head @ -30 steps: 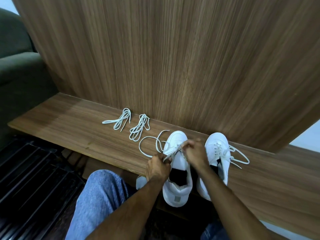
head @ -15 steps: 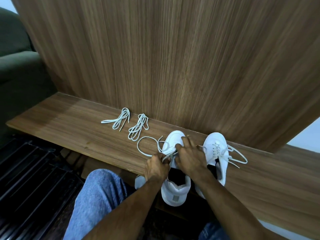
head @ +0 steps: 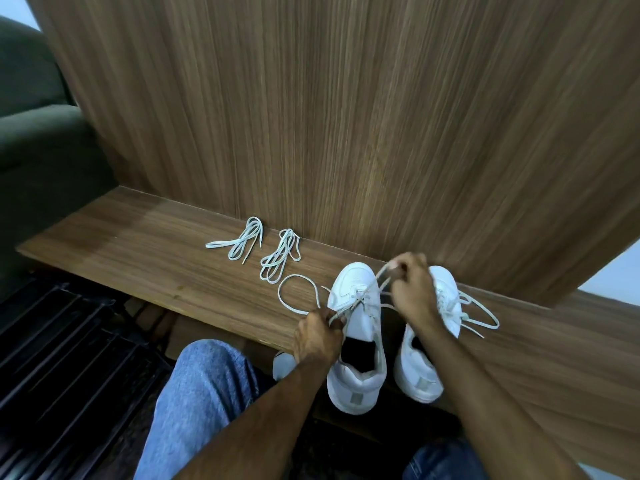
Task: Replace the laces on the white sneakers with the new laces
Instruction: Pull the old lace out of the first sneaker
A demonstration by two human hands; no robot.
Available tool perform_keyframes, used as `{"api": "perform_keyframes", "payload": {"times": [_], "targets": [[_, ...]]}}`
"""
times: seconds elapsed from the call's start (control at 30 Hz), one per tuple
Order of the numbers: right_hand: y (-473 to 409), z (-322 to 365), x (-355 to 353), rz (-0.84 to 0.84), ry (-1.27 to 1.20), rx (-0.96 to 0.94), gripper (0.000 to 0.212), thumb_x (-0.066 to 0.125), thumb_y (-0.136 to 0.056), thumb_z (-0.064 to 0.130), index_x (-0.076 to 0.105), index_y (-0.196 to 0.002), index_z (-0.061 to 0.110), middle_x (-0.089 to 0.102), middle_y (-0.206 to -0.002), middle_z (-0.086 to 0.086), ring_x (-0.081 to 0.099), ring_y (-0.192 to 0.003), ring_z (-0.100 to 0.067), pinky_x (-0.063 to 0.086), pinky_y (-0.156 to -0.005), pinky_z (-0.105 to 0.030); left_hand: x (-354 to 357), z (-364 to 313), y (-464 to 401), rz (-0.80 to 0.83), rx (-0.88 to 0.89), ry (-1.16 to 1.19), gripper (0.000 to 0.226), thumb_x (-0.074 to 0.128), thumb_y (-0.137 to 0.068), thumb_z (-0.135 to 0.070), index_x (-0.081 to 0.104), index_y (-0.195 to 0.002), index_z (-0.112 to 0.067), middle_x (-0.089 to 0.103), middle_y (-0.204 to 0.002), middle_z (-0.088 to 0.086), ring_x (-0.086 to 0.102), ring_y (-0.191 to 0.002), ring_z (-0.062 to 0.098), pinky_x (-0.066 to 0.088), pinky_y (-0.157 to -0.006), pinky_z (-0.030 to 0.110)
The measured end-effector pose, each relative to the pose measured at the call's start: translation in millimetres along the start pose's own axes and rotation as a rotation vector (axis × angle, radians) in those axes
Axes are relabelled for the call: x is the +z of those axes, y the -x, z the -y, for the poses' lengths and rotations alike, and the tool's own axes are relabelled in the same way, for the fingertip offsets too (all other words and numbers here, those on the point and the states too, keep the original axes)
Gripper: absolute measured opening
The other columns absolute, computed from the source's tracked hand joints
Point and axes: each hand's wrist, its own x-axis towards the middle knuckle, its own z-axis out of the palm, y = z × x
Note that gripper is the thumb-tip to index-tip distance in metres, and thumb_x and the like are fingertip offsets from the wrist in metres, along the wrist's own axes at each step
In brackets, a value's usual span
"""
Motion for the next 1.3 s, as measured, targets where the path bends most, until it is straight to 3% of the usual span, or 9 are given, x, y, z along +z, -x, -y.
{"api": "perform_keyframes", "payload": {"times": [0.1,0.2,0.4,0.5,0.63,0.77,0.9,1.1,1.3], "targets": [[-8,3,-22,-0.253,-0.148,-0.015,0.012,0.051,-0.097,0.013,0.054,-0.085,0.014,0.049,-0.094,-0.002,0.05,-0.086,-0.019,0.042,-0.081,-0.038,-1,-1,1,0.013,-0.006,0.015,0.024,0.062,-0.087,-0.042,0.069,-0.1,-0.022,0.068,-0.102,0.017,0.059,-0.103,0.04,0.047,-0.08,0.037],[-3,-4,-22,-0.264,-0.054,-0.031,0.01,0.057,-0.09,0.009,0.058,-0.099,0.012,0.052,-0.104,-0.001,0.049,-0.088,-0.011,0.042,-0.082,-0.037,1,-2,1,0.014,-0.002,0.0,0.025,0.062,-0.086,-0.043,0.068,-0.1,-0.024,0.068,-0.102,0.017,0.059,-0.102,0.04,0.049,-0.08,0.038],[27,-19,31,0.308,0.679,-0.324,0.039,0.055,-0.086,0.034,0.057,-0.122,0.02,0.043,-0.137,-0.006,0.035,-0.133,-0.028,0.036,-0.104,-0.042,0,-1,0,0.01,0.007,0.023,0.022,0.063,-0.085,-0.041,0.069,-0.096,-0.023,0.069,-0.1,0.015,0.061,-0.1,0.038,0.05,-0.078,0.037],[35,-22,49,0.385,0.822,-0.324,0.038,0.049,-0.089,0.034,0.054,-0.125,0.021,0.042,-0.137,-0.003,0.032,-0.134,-0.025,0.036,-0.104,-0.043,0,0,0,0.008,0.003,0.024,0.022,0.063,-0.086,-0.041,0.068,-0.095,-0.022,0.069,-0.098,0.013,0.061,-0.099,0.037,0.049,-0.076,0.036],[26,-26,45,0.299,0.491,-0.192,0.016,0.057,-0.086,0.022,0.072,-0.092,0.023,0.055,-0.116,0.001,0.051,-0.115,-0.022,0.044,-0.093,-0.034,2,2,-2,0.003,0.008,0.005,0.024,0.062,-0.085,-0.043,0.068,-0.095,-0.023,0.069,-0.098,0.013,0.061,-0.098,0.037,0.049,-0.076,0.037],[10,-12,15,0.073,-0.03,0.118,0.023,0.061,-0.084,0.012,0.065,-0.068,0.027,0.055,-0.101,0.005,0.059,-0.097,-0.018,0.045,-0.078,-0.031,4,3,-3,-0.002,0.022,0.004,0.023,0.063,-0.086,-0.042,0.069,-0.097,-0.023,0.069,-0.098,0.014,0.061,-0.098,0.038,0.05,-0.076,0.037],[-1,-7,-10,-0.007,0.156,0.091,0.021,0.061,-0.086,0.018,0.069,-0.106,0.019,0.056,-0.119,-0.003,0.058,-0.108,-0.025,0.046,-0.082,-0.033,5,3,-3,-0.005,0.014,-0.009,0.022,0.062,-0.086,-0.042,0.069,-0.098,-0.025,0.069,-0.098,0.014,0.061,-0.097,0.037,0.049,-0.078,0.037],[45,-13,23,0.412,0.345,0.097,0.047,0.063,-0.085,0.035,0.052,-0.129,0.02,0.056,-0.13,-0.005,0.056,-0.117,-0.028,0.045,-0.088,-0.033,2,2,-1,-0.007,-0.003,0.035,0.021,0.062,-0.085,-0.041,0.069,-0.094,-0.023,0.069,-0.095,0.014,0.062,-0.094,0.037,0.05,-0.075,0.036],[65,-16,32,0.173,0.299,0.179,0.055,0.047,-0.087,0.006,0.042,-0.139,0.022,0.062,-0.123,-0.008,0.059,-0.111,-0.031,0.047,-0.086,-0.036,5,11,-6,-0.016,-0.042,0.232,0.016,0.067,-0.082,-0.04,0.071,-0.081,-0.024,0.071,-0.079,0.007,0.064,-0.079,0.03,0.048,-0.068,0.03]]}}
